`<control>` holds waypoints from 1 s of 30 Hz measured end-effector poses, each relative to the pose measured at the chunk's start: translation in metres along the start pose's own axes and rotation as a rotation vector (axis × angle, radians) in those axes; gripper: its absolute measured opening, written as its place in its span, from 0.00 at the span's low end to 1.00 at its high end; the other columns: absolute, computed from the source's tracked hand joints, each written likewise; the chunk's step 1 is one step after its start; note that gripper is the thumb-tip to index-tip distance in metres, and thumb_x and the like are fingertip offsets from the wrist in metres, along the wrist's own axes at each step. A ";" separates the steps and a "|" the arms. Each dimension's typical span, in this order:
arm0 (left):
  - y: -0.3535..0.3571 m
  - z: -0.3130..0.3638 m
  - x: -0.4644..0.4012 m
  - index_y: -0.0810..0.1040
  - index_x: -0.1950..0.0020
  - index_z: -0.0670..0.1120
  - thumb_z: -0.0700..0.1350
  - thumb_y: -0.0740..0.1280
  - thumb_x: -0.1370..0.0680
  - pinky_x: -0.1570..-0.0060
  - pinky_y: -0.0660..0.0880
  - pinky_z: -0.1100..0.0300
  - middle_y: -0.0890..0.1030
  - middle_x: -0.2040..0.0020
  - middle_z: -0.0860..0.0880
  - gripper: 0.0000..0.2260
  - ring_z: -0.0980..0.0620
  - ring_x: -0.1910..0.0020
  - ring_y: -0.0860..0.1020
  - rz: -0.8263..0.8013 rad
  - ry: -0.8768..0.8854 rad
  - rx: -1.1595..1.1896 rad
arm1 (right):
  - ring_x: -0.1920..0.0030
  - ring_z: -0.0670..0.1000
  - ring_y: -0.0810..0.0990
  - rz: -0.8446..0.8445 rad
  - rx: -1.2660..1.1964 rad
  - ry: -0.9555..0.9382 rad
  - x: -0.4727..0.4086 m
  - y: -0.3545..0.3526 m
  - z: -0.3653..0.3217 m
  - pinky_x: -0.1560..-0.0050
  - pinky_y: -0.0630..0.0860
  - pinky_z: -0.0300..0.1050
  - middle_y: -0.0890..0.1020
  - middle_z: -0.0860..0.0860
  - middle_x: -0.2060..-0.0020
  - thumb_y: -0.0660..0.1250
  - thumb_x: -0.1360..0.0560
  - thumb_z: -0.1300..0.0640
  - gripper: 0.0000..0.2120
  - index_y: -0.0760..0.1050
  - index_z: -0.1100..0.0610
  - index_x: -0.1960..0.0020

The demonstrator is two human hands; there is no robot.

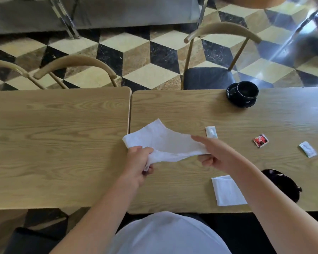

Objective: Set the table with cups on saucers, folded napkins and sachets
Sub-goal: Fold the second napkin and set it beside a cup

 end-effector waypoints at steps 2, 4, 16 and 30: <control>-0.002 0.021 0.005 0.67 0.57 0.46 0.34 0.67 0.24 0.81 0.60 0.66 0.68 0.73 0.49 0.11 0.54 0.80 0.66 -0.065 0.007 0.081 | 0.78 0.46 0.57 0.001 -0.095 -0.052 0.013 0.011 -0.012 0.78 0.52 0.36 0.61 0.47 0.76 0.64 0.22 0.55 0.12 0.66 0.53 0.61; -0.001 0.048 0.005 0.66 0.52 0.47 0.32 0.68 0.25 0.82 0.62 0.66 0.70 0.73 0.48 0.14 0.55 0.80 0.70 -0.099 0.035 0.142 | 0.78 0.46 0.56 -0.042 -0.150 -0.122 0.017 0.022 -0.033 0.79 0.54 0.36 0.60 0.47 0.76 0.59 0.23 0.57 0.12 0.63 0.52 0.64; 0.040 0.251 -0.004 0.72 0.51 0.40 0.29 0.55 0.21 0.76 0.71 0.65 0.75 0.64 0.45 0.09 0.55 0.76 0.76 -0.300 0.253 0.302 | 0.72 0.46 0.71 0.110 -0.138 -0.544 0.033 0.063 -0.214 0.71 0.70 0.36 0.77 0.50 0.70 0.67 0.21 0.59 0.03 0.78 0.58 0.51; -0.001 0.134 -0.016 0.81 0.51 0.48 0.35 0.66 0.23 0.73 0.76 0.61 0.83 0.56 0.45 0.09 0.50 0.65 0.81 -0.162 0.332 0.038 | 0.71 0.47 0.75 0.204 0.022 -0.467 0.018 0.021 -0.093 0.70 0.73 0.41 0.79 0.51 0.66 0.68 0.21 0.56 0.07 0.81 0.57 0.54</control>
Point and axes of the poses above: each hand's wrist, its own x-axis away from the middle knuckle, its own y-axis out of the palm, z = x × y, the point moved 5 cm from there along -x, towards the middle knuckle
